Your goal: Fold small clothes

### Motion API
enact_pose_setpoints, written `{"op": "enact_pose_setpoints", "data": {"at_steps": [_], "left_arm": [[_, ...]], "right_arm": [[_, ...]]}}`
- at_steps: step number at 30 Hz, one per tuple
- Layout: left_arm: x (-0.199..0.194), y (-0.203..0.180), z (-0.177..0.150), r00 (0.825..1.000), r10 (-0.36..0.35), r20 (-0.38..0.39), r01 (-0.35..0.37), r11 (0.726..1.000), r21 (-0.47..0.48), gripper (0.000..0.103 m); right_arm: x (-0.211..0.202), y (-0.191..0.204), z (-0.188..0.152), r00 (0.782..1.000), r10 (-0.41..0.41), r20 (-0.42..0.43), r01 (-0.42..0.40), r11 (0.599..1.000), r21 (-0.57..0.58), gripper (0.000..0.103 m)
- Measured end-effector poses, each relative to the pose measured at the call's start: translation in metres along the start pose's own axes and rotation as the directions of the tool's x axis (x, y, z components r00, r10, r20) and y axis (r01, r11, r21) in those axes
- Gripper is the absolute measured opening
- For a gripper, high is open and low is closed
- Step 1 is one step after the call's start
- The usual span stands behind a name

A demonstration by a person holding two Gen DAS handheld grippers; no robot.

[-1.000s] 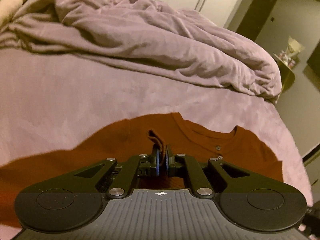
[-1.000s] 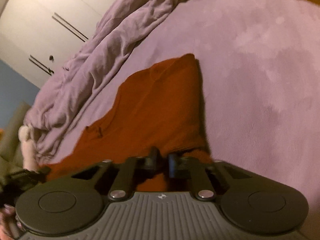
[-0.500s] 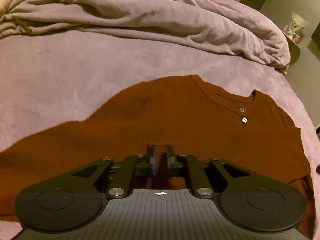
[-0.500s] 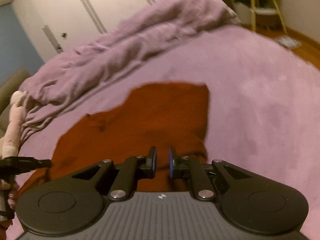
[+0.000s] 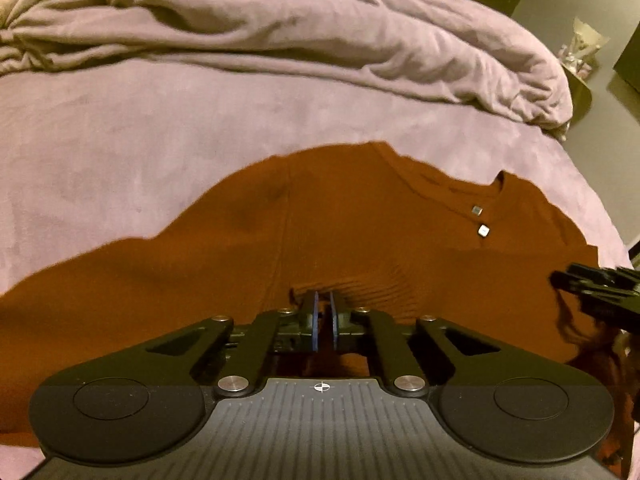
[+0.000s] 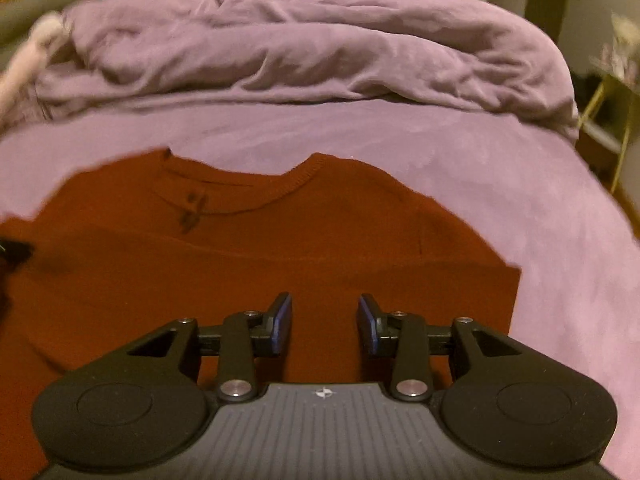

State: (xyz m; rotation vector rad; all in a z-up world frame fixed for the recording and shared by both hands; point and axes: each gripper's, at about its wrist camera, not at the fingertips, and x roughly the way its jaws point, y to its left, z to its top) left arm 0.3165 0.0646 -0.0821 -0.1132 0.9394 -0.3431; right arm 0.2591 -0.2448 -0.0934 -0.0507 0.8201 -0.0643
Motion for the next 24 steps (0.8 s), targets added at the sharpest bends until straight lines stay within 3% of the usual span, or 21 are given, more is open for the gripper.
{"op": "enact_pose_setpoints", "data": {"at_steps": [4,5,7,8,9,13,16,18,21,24], "left_arm": [[-0.008,-0.005,0.004,0.999,0.010,0.047,-0.011,1.000,0.029,0.006],[-0.010,-0.006,0.006,0.998,0.012,0.058,-0.014,0.999,0.034,0.006],[-0.013,-0.008,0.009,0.997,0.004,0.077,-0.006,0.999,0.032,0.005],[-0.014,-0.008,0.011,0.996,0.005,0.084,-0.007,1.000,0.030,0.005],[-0.017,-0.010,0.013,0.996,0.003,0.094,-0.006,0.999,0.035,0.005],[-0.024,-0.015,0.016,0.989,0.043,0.143,-0.054,0.996,0.077,0.004],[-0.018,-0.015,0.015,0.991,0.075,0.109,-0.086,0.991,0.099,0.005],[-0.018,-0.012,0.010,0.992,0.091,0.087,-0.101,0.989,0.109,0.013],[-0.028,-0.003,-0.002,0.990,0.109,0.088,-0.118,0.988,0.103,0.037],[-0.046,0.015,-0.013,0.989,0.121,0.080,-0.125,0.991,0.039,0.050]], "right_arm": [[0.012,0.003,0.003,1.000,-0.021,0.006,0.022,0.998,-0.057,0.044],[0.014,0.006,0.003,1.000,-0.023,0.007,0.023,0.997,-0.072,0.040],[0.014,0.010,0.002,1.000,-0.012,0.011,0.013,0.995,-0.094,0.024],[0.013,0.013,0.002,0.999,-0.027,0.017,0.029,0.994,-0.107,0.006],[0.012,0.015,0.003,0.998,-0.051,0.026,0.054,0.991,-0.120,0.001],[-0.002,0.012,0.008,0.979,-0.160,0.127,0.168,0.984,-0.058,0.000],[-0.011,0.009,0.004,0.989,-0.093,0.114,0.095,0.995,-0.012,0.000],[-0.026,0.014,-0.006,0.994,-0.029,0.110,0.029,1.000,-0.005,0.000],[-0.045,0.021,-0.023,0.994,0.045,0.100,-0.044,0.999,-0.013,0.000],[-0.051,0.027,-0.040,0.997,0.058,0.041,-0.057,0.998,-0.024,0.001]]}}
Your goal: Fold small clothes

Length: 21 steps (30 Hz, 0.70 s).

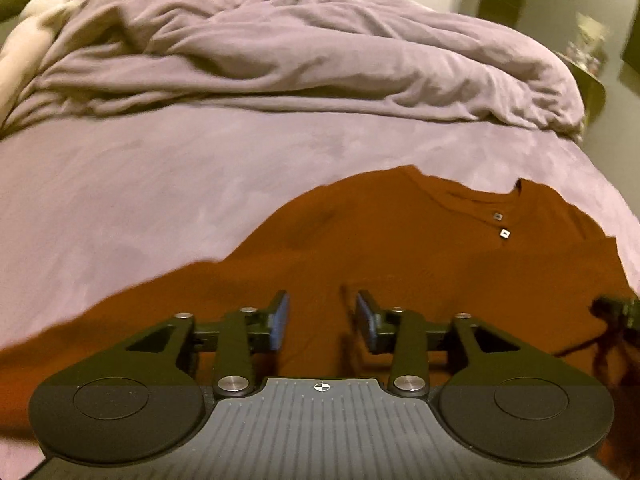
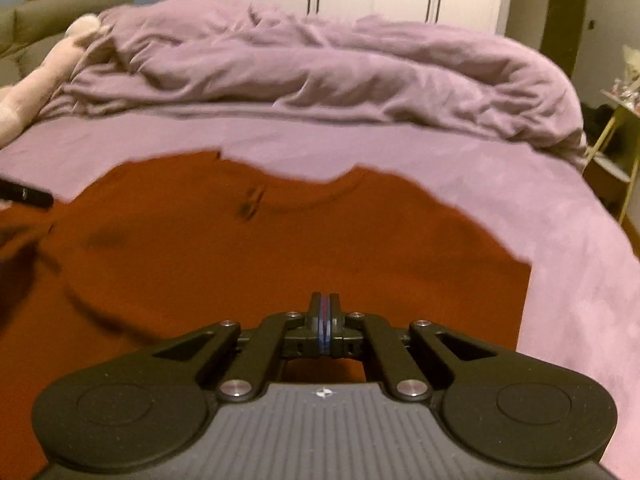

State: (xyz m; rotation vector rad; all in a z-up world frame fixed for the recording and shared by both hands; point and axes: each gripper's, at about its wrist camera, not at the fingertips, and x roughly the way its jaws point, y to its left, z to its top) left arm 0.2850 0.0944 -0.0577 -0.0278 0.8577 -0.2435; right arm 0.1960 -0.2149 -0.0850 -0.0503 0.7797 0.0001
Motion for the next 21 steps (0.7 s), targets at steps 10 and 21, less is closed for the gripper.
{"op": "enact_pose_setpoints", "data": {"at_steps": [10,21], "left_arm": [[-0.105,0.106,-0.060,0.984,0.175,0.037,-0.162,0.959,-0.230,0.098],[-0.108,0.222,-0.123,0.985,0.170,0.043,-0.090,0.700,-0.708,0.097]], "right_arm": [[-0.054,-0.007,-0.042,1.000,-0.025,0.009,0.024,0.994,0.104,0.033],[-0.076,0.009,-0.063,1.000,0.012,0.000,-0.012,0.972,0.236,0.034]]}}
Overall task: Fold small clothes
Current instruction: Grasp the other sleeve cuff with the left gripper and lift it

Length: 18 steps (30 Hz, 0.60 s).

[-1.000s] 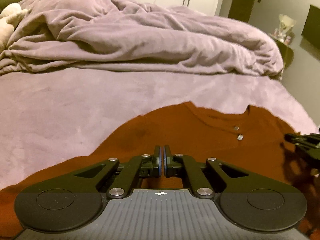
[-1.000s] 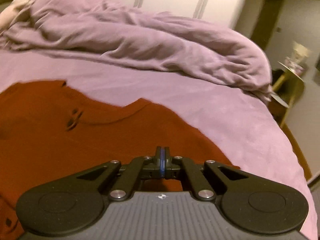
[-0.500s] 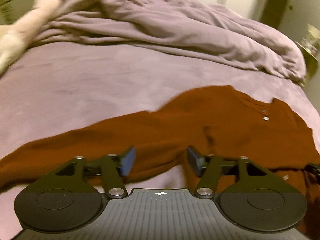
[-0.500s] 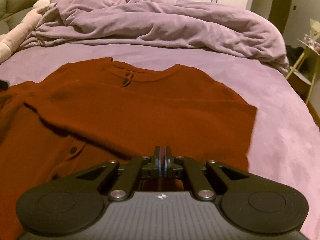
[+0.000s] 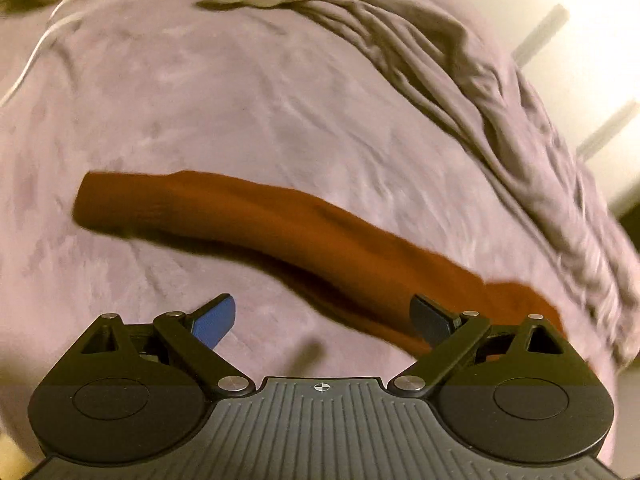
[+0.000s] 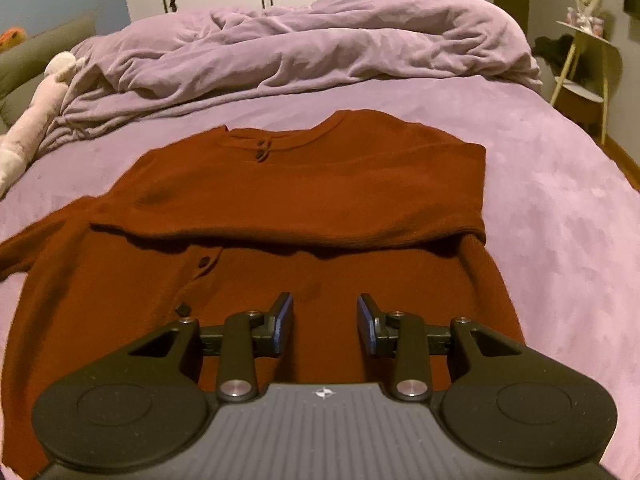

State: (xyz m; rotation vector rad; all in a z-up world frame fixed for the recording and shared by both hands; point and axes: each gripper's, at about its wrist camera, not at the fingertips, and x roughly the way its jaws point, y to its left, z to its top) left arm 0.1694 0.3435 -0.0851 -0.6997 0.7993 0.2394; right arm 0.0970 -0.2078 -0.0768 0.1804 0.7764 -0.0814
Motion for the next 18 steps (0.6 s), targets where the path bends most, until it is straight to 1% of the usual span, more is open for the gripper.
{"op": "enact_pose_setpoints", "data": {"at_steps": [1,4,5,6,7,9,11,12,14,15,16,17,18], "left_arm": [[0.002,0.007,0.003,1.000,-0.018,0.012,0.018,0.999,-0.029,0.097],[0.008,0.023,0.011,0.997,-0.056,0.051,0.062,0.990,-0.127,0.089],[0.010,0.027,0.013,0.996,-0.063,0.059,0.072,0.984,-0.161,0.083],[0.014,0.034,0.016,0.995,-0.069,0.066,0.082,0.974,-0.209,0.080],[0.019,0.041,0.020,0.995,-0.072,0.066,0.087,0.963,-0.254,0.077],[0.027,0.055,0.024,0.995,-0.070,0.072,0.090,0.938,-0.335,0.062],[0.034,0.071,0.027,0.992,-0.092,0.090,0.121,0.896,-0.427,0.060],[0.035,0.080,0.027,0.987,-0.118,0.111,0.157,0.865,-0.477,0.060],[0.036,0.092,0.027,0.980,-0.148,0.132,0.196,0.826,-0.528,0.060],[0.036,0.095,0.027,0.978,-0.151,0.141,0.203,0.824,-0.529,0.059],[0.034,0.097,0.028,0.979,-0.142,0.149,0.200,0.830,-0.521,0.056],[0.032,0.098,0.029,0.980,-0.132,0.149,0.190,0.840,-0.508,0.043],[0.031,0.097,0.030,0.984,-0.115,0.139,0.169,0.858,-0.486,0.019]], "right_arm": [[0.000,0.001,-0.001,1.000,0.003,-0.003,-0.003,1.000,0.001,0.034],[0.003,0.007,-0.005,1.000,0.000,-0.022,0.000,1.000,0.000,0.036],[0.004,0.009,-0.006,1.000,0.003,-0.028,-0.003,1.000,0.001,0.036],[0.005,0.011,-0.007,1.000,0.005,-0.031,-0.005,1.000,0.001,0.037],[0.006,0.014,-0.008,0.999,0.005,-0.032,-0.005,1.000,0.000,0.037],[0.007,0.018,-0.008,1.000,0.008,-0.031,-0.008,1.000,0.000,0.039],[0.007,0.021,-0.007,1.000,0.013,-0.028,-0.013,1.000,0.003,0.042],[0.007,0.022,-0.006,1.000,0.015,-0.027,-0.015,1.000,0.005,0.043],[0.007,0.023,-0.005,1.000,0.016,-0.025,-0.016,1.000,0.008,0.044],[0.007,0.023,-0.005,1.000,0.016,-0.023,-0.016,1.000,0.006,0.044],[0.006,0.023,-0.005,1.000,0.015,-0.021,-0.015,1.000,0.005,0.044],[0.006,0.023,-0.004,1.000,0.013,-0.021,-0.013,1.000,0.002,0.045],[0.006,0.022,-0.004,1.000,0.011,-0.020,-0.011,1.000,0.002,0.046]]}}
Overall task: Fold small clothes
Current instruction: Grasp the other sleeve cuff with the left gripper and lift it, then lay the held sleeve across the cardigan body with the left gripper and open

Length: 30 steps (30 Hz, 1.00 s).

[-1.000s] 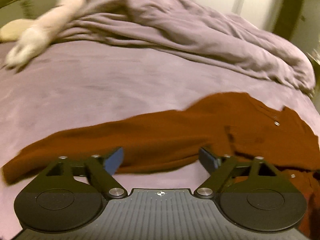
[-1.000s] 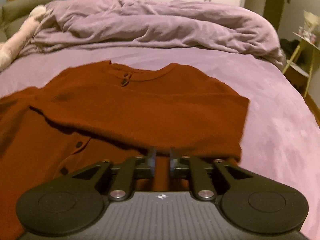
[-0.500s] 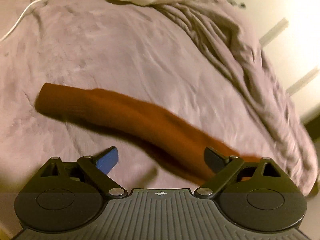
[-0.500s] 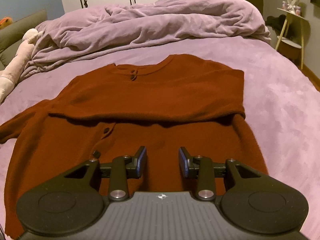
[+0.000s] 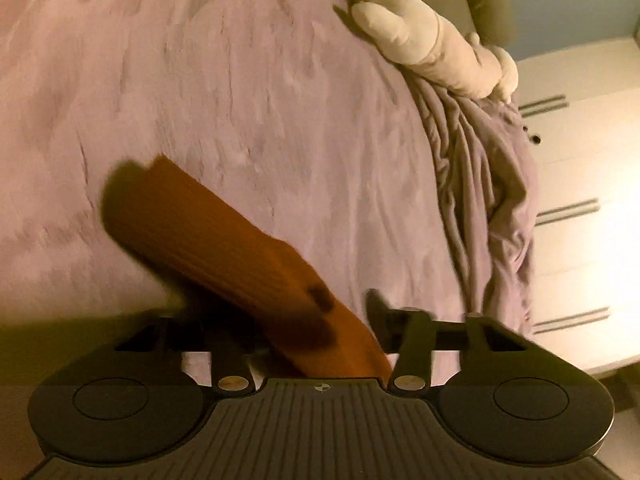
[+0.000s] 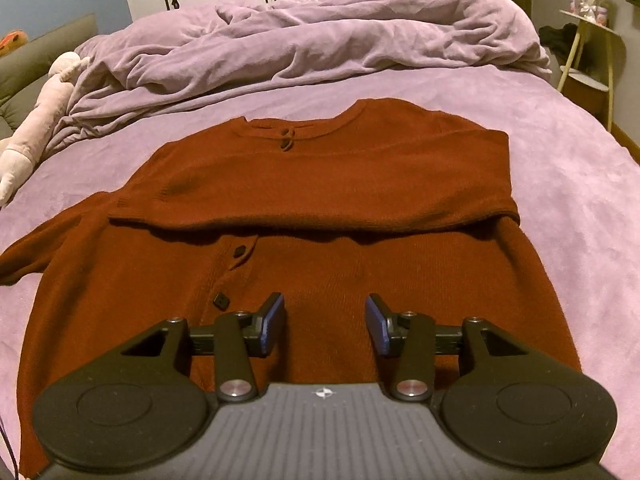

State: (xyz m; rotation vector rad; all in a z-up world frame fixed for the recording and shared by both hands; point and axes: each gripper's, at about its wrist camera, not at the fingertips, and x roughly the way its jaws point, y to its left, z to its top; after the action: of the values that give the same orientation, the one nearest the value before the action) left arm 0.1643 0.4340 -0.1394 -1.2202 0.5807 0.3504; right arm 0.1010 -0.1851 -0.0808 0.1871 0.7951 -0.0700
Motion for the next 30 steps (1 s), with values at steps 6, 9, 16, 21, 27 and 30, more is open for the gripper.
{"op": "enact_pose_setpoints", "data": {"at_steps": [6,9,16,21,27,30], "left_arm": [[-0.016,-0.038,-0.008,0.999,0.036,0.010,-0.037,0.971,0.234,0.014],[-0.028,-0.078,-0.028,1.000,-0.020,-0.018,0.025,0.941,0.338,0.014],[-0.041,-0.202,-0.163,0.946,-0.203,-0.252,0.319,0.721,0.615,0.015],[-0.024,-0.234,-0.288,0.898,-0.152,-0.413,0.424,0.548,0.721,0.029],[-0.008,-0.210,-0.355,0.873,-0.002,-0.487,0.437,0.447,0.781,0.052],[-0.024,-0.193,-0.348,0.893,-0.008,-0.450,0.408,0.437,0.802,0.062]], "right_arm": [[0.000,-0.003,-0.001,1.000,-0.002,0.004,0.002,1.000,0.019,0.046],[-0.003,-0.005,-0.002,1.000,0.005,0.013,-0.005,1.000,0.025,0.046],[-0.008,-0.008,-0.003,0.999,0.020,0.034,-0.022,0.998,0.052,0.046],[-0.013,-0.013,-0.004,0.998,0.044,0.046,-0.047,0.996,0.077,0.046],[-0.015,-0.026,-0.003,0.995,0.089,0.042,-0.093,0.989,0.113,0.046],[-0.013,-0.030,0.001,0.987,0.154,0.042,-0.159,0.977,0.139,0.046]]}}
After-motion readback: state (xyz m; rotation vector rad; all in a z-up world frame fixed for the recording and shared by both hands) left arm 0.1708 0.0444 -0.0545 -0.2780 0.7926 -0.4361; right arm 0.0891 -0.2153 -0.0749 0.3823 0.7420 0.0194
